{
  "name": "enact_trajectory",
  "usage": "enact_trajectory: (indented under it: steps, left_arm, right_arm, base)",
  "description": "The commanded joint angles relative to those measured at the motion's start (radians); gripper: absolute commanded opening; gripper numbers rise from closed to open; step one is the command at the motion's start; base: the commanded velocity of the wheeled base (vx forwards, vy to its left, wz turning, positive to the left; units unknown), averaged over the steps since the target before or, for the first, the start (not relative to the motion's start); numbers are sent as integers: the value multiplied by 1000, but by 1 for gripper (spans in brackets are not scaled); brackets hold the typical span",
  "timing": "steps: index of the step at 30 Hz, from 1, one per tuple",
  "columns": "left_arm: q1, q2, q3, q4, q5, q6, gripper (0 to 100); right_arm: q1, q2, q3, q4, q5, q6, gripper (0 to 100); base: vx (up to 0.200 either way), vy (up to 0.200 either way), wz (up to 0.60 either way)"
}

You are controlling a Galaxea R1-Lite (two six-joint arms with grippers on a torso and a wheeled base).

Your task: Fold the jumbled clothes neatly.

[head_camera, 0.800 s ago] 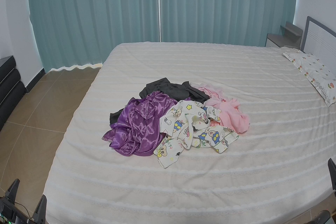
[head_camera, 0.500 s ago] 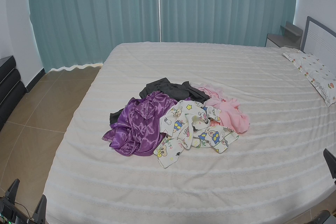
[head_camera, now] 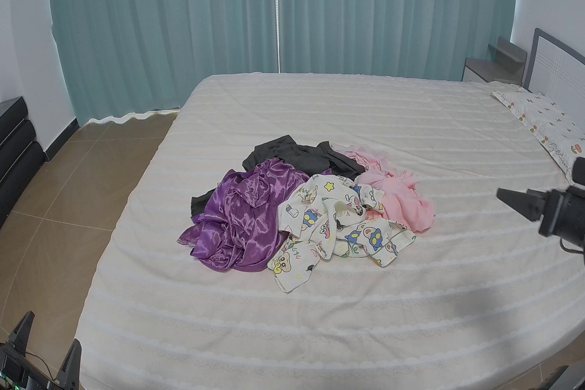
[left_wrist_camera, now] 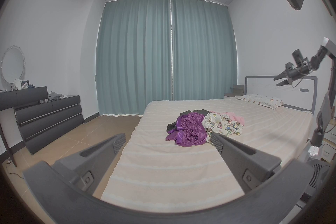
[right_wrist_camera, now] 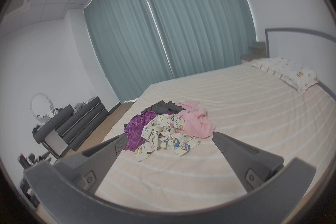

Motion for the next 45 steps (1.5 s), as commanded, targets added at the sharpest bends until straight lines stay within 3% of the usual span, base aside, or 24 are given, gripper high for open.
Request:
enact_trajectory:
  steps: [1, 6, 12, 18, 41, 42, 45]
  left_arm:
    - [0, -18, 18, 0, 0, 0, 100]
    - [0, -18, 18, 0, 0, 0, 100]
    - [0, -18, 18, 0, 0, 0, 100]
    - [0, -18, 18, 0, 0, 0, 100]
    - [0, -18, 18, 0, 0, 0, 100]
    - [0, -18, 18, 0, 0, 0, 100]
    - [0, -18, 18, 0, 0, 0, 100]
  right_arm:
    - [166, 1117, -490, -262, 81, 306, 100]
    - [164, 1204, -559, -264, -10, 304, 100]
    - [164, 1244, -605, -238, -22, 304, 100]
    - [155, 1276, -645, -196, -82, 297, 100]
    - [129, 1289, -682, -167, -152, 214, 100]
    - [132, 1296, -684, -164, -151, 208, 0]
    - [137, 1305, -685, -164, -151, 205, 0]
  base:
    - [0, 0, 0]
    - [0, 0, 0]
    - [0, 0, 0]
    - [0, 0, 0]
    - [0, 0, 0]
    - [0, 0, 0]
    - [0, 0, 0]
